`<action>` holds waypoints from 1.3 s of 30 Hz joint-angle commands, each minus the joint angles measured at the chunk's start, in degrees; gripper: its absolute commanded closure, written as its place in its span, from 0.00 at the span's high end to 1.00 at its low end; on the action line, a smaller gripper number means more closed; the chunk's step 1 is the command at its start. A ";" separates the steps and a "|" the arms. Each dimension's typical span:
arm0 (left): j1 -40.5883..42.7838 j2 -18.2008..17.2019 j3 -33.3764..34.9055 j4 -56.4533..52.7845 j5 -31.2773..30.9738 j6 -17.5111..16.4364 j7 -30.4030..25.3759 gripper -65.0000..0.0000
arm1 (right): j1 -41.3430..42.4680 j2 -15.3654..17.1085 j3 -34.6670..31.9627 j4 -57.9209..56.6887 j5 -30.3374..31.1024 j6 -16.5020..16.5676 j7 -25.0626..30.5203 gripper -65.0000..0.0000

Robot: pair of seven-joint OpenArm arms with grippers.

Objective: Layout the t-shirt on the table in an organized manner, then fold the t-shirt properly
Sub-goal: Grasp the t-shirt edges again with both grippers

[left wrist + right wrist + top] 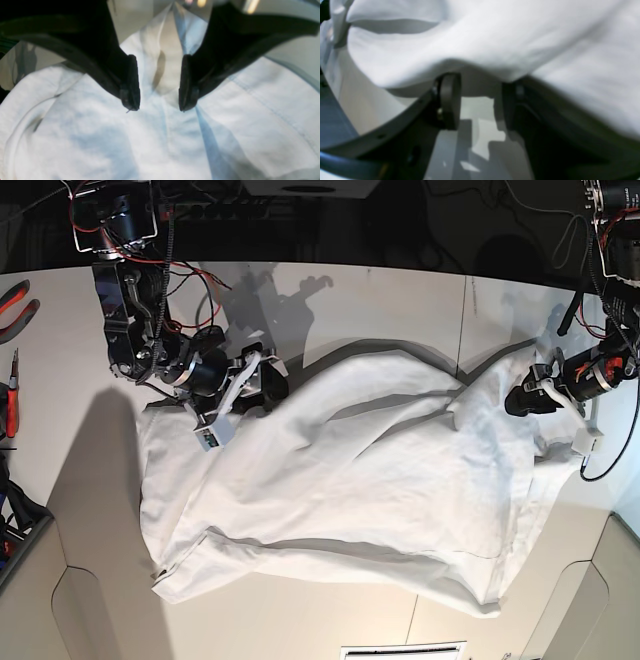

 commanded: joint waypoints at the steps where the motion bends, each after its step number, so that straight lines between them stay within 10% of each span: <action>1: -0.96 -1.14 -0.33 0.87 -1.07 -0.52 -0.81 0.45 | 0.79 -0.13 -0.04 0.63 0.85 0.57 0.66 0.36; 4: -0.96 -1.14 -0.33 0.87 -1.07 -0.52 -0.81 0.45 | 0.98 -0.28 0.00 0.63 0.83 0.57 0.83 0.00; 26: -0.96 -1.16 -0.33 0.87 -1.11 -0.52 -0.81 0.41 | -1.49 -0.31 0.00 23.89 -2.86 0.11 -9.29 0.00; 31: -0.96 -1.16 -0.33 0.87 -1.11 -0.52 -0.81 0.41 | -6.71 -0.31 0.00 23.74 -7.45 0.15 -8.68 0.42; 39: -0.96 -1.14 -0.33 0.87 -1.53 -0.52 -0.85 0.41 | -7.85 -0.31 -0.02 16.02 -18.21 0.09 5.03 0.42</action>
